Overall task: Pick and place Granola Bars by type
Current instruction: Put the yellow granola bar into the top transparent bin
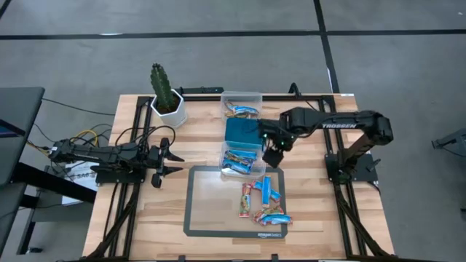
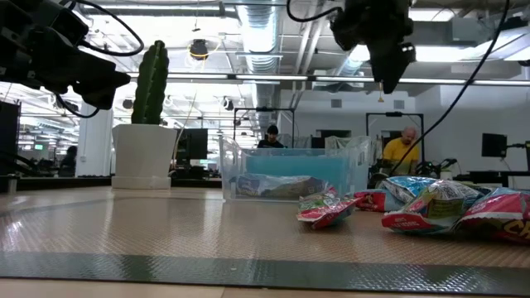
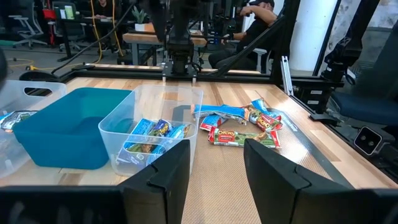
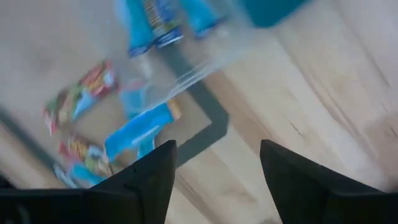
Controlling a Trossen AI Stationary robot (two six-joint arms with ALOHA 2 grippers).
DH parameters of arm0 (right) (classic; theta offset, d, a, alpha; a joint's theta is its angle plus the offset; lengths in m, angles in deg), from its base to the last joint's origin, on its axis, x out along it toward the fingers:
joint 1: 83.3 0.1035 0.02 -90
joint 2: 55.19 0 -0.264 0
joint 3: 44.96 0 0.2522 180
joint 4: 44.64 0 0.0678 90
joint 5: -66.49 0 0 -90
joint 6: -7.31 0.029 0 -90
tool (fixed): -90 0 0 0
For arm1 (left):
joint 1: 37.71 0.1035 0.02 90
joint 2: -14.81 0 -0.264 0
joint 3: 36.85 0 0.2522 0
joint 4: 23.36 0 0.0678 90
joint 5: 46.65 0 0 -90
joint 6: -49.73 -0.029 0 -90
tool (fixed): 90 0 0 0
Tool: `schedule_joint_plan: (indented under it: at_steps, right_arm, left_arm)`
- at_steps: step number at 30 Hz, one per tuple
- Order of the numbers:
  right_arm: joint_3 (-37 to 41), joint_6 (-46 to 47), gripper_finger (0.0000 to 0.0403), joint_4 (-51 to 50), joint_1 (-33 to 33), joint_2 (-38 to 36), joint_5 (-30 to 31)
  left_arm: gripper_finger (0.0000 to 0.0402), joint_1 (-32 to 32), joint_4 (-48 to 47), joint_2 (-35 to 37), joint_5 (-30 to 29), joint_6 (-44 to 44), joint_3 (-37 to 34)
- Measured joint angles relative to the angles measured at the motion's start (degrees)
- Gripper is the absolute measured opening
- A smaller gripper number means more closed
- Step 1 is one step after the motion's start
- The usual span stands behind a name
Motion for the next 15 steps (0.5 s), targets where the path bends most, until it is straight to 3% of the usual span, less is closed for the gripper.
schedule_joint_plan:
  at_steps: [6, 11, 15]
  right_arm:
    - [2.4, -24.2, 0.0226, 1.2, 5.7, -1.8, -2.0]
    - [2.5, -40.3, 0.0226, 1.1, 12.0, -1.7, 7.9]
    - [2.5, -47.6, 0.0226, 3.6, 15.1, -1.5, 9.6]
  left_arm:
    - [0.0144, 0.0, 0.0, 0.0, 0.0, 0.0, 0.0]
    - [0.0144, 0.0, 0.0, 0.0, 0.0, 0.0, 0.0]
    - [0.0144, 0.0, 0.0, 0.0, 0.0, 0.0, 0.0]
